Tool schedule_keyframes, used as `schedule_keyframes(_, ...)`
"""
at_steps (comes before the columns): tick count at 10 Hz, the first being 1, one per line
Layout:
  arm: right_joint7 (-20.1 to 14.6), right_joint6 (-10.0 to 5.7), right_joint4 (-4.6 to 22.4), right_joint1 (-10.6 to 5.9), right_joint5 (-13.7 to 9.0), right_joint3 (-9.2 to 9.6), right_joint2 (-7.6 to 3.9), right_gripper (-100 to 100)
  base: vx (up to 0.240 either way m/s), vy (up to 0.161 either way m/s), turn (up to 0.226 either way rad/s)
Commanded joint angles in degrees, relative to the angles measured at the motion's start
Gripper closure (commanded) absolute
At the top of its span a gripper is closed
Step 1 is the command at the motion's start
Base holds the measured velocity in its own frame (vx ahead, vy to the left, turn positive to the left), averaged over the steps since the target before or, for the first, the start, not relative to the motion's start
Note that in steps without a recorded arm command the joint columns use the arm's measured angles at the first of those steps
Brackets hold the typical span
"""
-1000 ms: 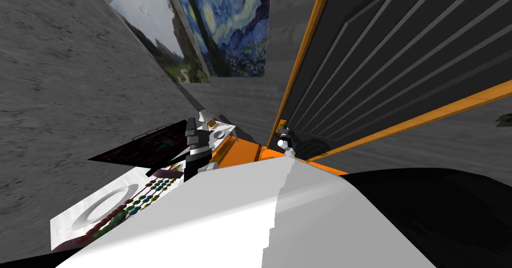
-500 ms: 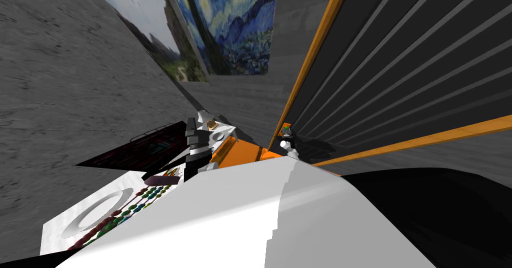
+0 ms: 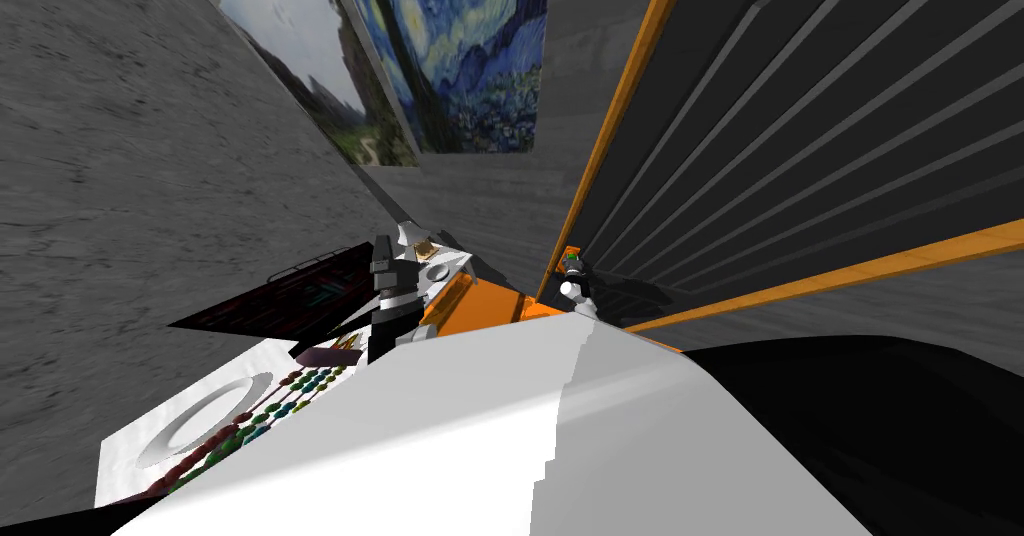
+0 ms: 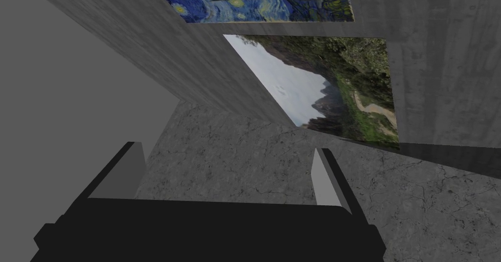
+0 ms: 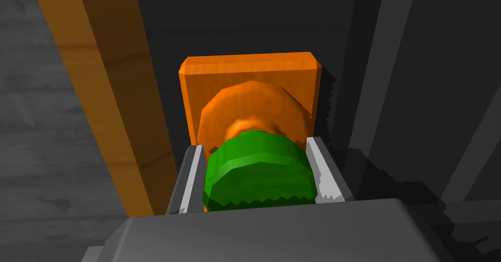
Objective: Pull the door open
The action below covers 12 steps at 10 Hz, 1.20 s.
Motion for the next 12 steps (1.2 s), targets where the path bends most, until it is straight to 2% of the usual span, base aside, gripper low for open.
schedule_keyframes(1, -0.82, 0.24, -0.26, 0.23, -0.05, 0.81, -0.55, 100, -0.133, -0.02, 0.078)
schedule_keyframes(4, -2.14, 0.63, -0.68, 0.6, -0.13, 2.11, -1.43, 100, -0.211, -0.031, 0.121)
schedule_keyframes(9, -5.52, 1.62, -1.75, 1.56, -0.33, 5.46, -3.7, 100, -0.232, -0.019, 0.131)
schedule_keyframes(10, -5.99, 1.75, -1.89, 1.69, -0.35, 5.92, -4.01, 100, -0.274, -0.007, 0.118)
schedule_keyframes(11, -5.52, 1.57, -1.58, 1.45, -0.32, 5.42, -3.9, 100, -0.122, 0.002, 0.03)
schedule_keyframes(12, -6.49, 1.69, -1.86, 2.03, -0.25, 6.62, -4.5, 100, -0.165, -0.023, 0.113)
